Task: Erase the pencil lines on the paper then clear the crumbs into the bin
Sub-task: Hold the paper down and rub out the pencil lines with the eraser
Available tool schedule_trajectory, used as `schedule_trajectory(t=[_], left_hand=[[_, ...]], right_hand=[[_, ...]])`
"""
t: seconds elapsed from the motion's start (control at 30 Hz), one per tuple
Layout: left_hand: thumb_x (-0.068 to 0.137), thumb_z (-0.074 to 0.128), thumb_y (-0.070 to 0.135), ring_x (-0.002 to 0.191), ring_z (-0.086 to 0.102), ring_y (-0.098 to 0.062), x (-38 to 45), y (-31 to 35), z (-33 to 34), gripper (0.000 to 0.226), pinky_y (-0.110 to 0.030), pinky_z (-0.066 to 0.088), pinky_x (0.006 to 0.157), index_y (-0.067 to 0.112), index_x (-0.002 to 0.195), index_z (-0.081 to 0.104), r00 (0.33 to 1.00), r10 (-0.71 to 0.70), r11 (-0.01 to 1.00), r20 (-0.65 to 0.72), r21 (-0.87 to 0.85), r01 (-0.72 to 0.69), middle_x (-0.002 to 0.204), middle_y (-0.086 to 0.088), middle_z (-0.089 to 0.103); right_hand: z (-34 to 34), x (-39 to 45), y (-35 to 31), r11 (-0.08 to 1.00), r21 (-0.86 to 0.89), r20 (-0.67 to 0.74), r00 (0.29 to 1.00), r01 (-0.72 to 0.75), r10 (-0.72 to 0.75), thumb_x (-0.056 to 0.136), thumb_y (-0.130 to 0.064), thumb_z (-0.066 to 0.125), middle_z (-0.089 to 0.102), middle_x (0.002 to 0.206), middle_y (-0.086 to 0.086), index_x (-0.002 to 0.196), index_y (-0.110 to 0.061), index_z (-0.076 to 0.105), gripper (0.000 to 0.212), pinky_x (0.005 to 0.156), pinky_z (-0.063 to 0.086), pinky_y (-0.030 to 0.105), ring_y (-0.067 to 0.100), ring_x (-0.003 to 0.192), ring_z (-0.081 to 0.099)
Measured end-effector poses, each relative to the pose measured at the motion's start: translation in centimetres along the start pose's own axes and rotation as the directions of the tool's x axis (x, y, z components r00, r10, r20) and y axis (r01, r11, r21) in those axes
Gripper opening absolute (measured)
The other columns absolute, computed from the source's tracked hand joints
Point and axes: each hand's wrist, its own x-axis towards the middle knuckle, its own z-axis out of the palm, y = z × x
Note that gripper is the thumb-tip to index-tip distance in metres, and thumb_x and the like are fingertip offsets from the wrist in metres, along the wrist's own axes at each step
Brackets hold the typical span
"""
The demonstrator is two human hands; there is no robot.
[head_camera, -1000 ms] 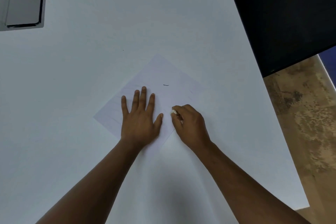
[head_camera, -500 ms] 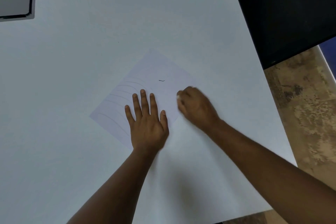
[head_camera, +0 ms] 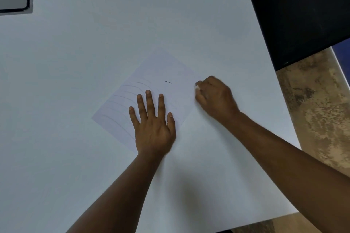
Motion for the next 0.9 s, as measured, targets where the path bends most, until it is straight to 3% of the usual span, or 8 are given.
schedule_trajectory(t=[0.13, 0.27, 0.4, 0.5, 0.57, 0.63, 0.73, 0.9], left_hand=[[0.106, 0.014, 0.049, 0.157, -0.015, -0.029, 0.0, -0.1, 0.0, 0.065, -0.058, -0.002, 0.125, 0.023, 0.165, 0.006, 1.000, 0.009, 1.000, 0.001, 0.002, -0.009, 0.172, -0.008, -0.010], [0.105, 0.011, 0.050, 0.157, -0.017, -0.028, 0.1, 0.0, 0.0, 0.067, -0.057, -0.003, 0.126, 0.021, 0.165, 0.002, 1.000, 0.000, 1.000, 0.012, 0.007, 0.000, 0.171, -0.007, -0.013], [0.105, 0.015, 0.049, 0.157, -0.018, -0.028, 0.0, 0.1, -0.1, 0.067, -0.057, -0.005, 0.126, 0.019, 0.164, 0.002, 1.000, -0.001, 1.000, 0.011, -0.003, 0.001, 0.171, -0.007, -0.013], [0.105, 0.015, 0.049, 0.157, -0.018, -0.028, 0.0, 0.0, -0.1, 0.069, -0.057, -0.004, 0.126, 0.016, 0.164, 0.001, 1.000, -0.007, 1.000, 0.016, 0.005, 0.006, 0.171, -0.007, -0.012], [0.105, 0.014, 0.048, 0.157, -0.017, -0.028, 0.1, 0.0, -0.1, 0.069, -0.056, -0.004, 0.126, 0.013, 0.164, 0.002, 1.000, -0.011, 1.000, 0.020, 0.004, 0.011, 0.172, -0.008, -0.011], [0.106, 0.011, 0.047, 0.157, -0.017, -0.028, 0.1, 0.0, -0.1, 0.069, -0.057, -0.005, 0.126, 0.012, 0.164, 0.002, 1.000, -0.006, 1.000, 0.023, 0.004, 0.006, 0.171, -0.009, -0.011], [0.106, 0.008, 0.047, 0.157, -0.018, -0.028, 0.0, 0.0, -0.1, 0.068, -0.057, -0.005, 0.126, 0.012, 0.163, 0.001, 1.000, -0.004, 1.000, 0.030, 0.005, 0.004, 0.171, -0.009, -0.011], [0.106, 0.011, 0.046, 0.156, -0.020, -0.027, 0.0, 0.0, -0.2, 0.068, -0.057, -0.005, 0.126, 0.013, 0.163, -0.002, 0.999, -0.012, 1.000, 0.042, 0.004, 0.012, 0.171, -0.008, -0.014]], right_hand=[[1.0, -3.0, -4.0, 0.969, 0.160, 0.177, 0.960, 0.188, -0.216, 0.091, -0.015, 0.058, 0.062, 0.084, 0.011, 0.105, -0.004, 0.072, 0.023, 0.066, 0.054, 0.037, 0.028, 0.074, 0.061], [2.0, -3.1, -3.1, 0.960, 0.080, 0.207, 0.938, 0.268, -0.279, 0.092, -0.013, 0.057, 0.059, 0.080, 0.011, 0.092, -0.002, 0.070, 0.017, 0.059, 0.052, 0.040, 0.027, 0.068, 0.056], [1.7, 0.1, -0.1, 0.994, -0.046, 0.042, 0.994, 0.098, -0.096, 0.093, -0.013, 0.053, 0.060, 0.081, 0.012, 0.091, -0.003, 0.070, 0.021, 0.057, 0.052, 0.040, 0.030, 0.069, 0.056], [1.7, 0.4, -0.9, 0.999, -0.021, -0.025, 0.999, -0.030, 0.029, 0.090, -0.012, 0.054, 0.059, 0.082, 0.010, 0.093, -0.005, 0.071, 0.019, 0.062, 0.053, 0.038, 0.027, 0.072, 0.058], [1.9, -0.8, -2.9, 0.995, 0.096, 0.023, 1.000, 0.000, -0.002, 0.093, -0.013, 0.057, 0.062, 0.086, 0.009, 0.096, -0.006, 0.072, 0.017, 0.070, 0.054, 0.036, 0.027, 0.077, 0.062], [2.4, -2.3, -4.8, 0.978, 0.178, 0.121, 0.984, 0.106, -0.129, 0.094, -0.016, 0.057, 0.064, 0.089, 0.010, 0.102, -0.005, 0.072, 0.020, 0.073, 0.054, 0.035, 0.027, 0.079, 0.063], [2.9, -2.6, -4.5, 0.962, 0.137, 0.226, 0.938, 0.238, -0.264, 0.095, -0.020, 0.053, 0.062, 0.085, 0.010, 0.099, -0.003, 0.071, 0.025, 0.067, 0.052, 0.034, 0.026, 0.074, 0.059], [2.1, 1.9, -0.5, 0.985, -0.120, 0.079, 0.991, 0.120, -0.111, 0.093, -0.014, 0.051, 0.050, 0.072, 0.011, 0.080, -0.002, 0.064, 0.022, 0.054, 0.046, 0.037, 0.028, 0.063, 0.048]])
